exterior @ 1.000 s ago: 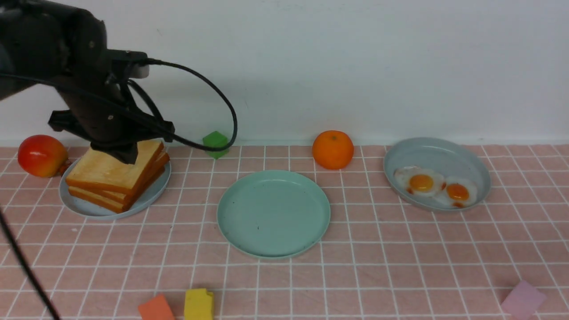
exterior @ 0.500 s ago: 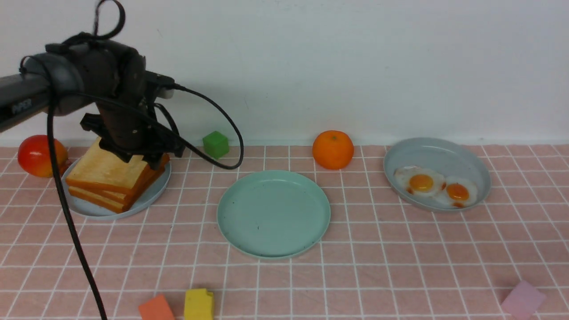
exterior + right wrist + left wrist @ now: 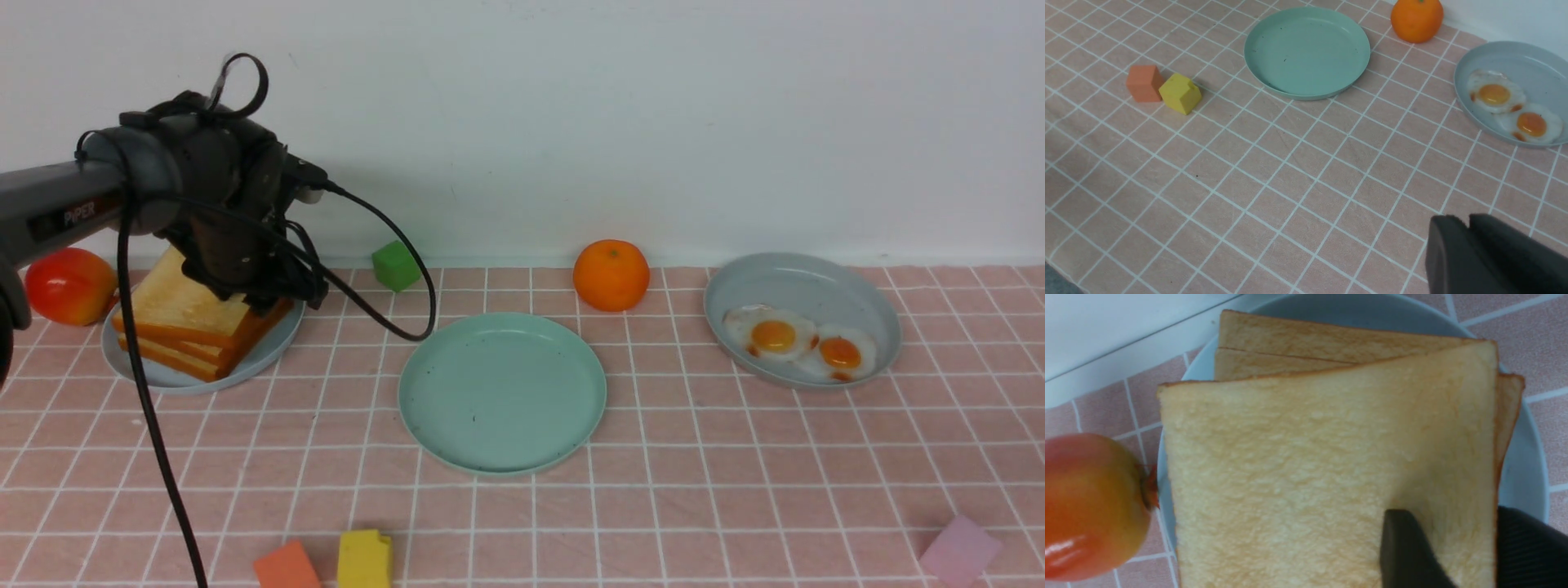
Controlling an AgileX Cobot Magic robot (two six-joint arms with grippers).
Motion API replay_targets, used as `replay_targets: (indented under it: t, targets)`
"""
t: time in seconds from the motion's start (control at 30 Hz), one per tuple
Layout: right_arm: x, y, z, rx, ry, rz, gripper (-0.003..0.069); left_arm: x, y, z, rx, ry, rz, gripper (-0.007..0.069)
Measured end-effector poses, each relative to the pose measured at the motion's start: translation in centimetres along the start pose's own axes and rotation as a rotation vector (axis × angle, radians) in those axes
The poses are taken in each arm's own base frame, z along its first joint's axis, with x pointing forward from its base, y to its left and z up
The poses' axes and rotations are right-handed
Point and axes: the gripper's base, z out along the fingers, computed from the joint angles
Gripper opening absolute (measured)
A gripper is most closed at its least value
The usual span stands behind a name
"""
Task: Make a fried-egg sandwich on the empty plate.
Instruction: Use the left arm to grab a slice of bread, then use the left arm to put a slice of bread into the empty plate in the middle
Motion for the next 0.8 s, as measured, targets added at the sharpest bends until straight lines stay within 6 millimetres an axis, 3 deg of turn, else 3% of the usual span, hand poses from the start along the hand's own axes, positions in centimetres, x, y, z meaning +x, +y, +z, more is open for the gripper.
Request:
replay_targets:
  t: [0.13, 0.37, 0.5, 0.6, 0.63, 0.73, 0.8]
  targets:
    - [0.0, 0.0, 0.0, 0.0, 0.0, 0.0, 0.0094, 0.0, 0.0, 0.0, 0.001, 0.001, -0.001, 0.0163]
    - [0.0, 0.0, 0.0, 0.0, 0.0, 0.0, 0.0098, -0.2, -0.2, -0.8, 0.001, -0.003, 0.001, 0.0149]
    - [0.0, 0.0, 0.0, 0.0, 0.0, 0.0, 0.0098, -1.1, 0.0, -4.6, 0.006, -0.078, -0.012, 0.0131]
    - [0.0, 0.0, 0.0, 0.0, 0.0, 0.0, 0.0098, -1.9, -0.1, -9.3, 0.013, -0.175, -0.018, 0.0111]
    - [0.0, 0.0, 0.0, 0.0, 0.0, 0.0, 0.0098, -2.0, -0.2, -9.8, 0.014, -0.186, -0.018, 0.0109]
    - [0.0, -0.1, 0.0, 0.009, 0.003, -0.006, 0.0098, -2.3, -1.9, -13.5, 0.062, -0.24, -0.008, 0.0108]
    - [0.0, -0.1, 0.0, 0.014, 0.004, -0.009, 0.0099, -2.3, -3.1, -14.0, 0.095, -0.241, 0.002, 0.0108]
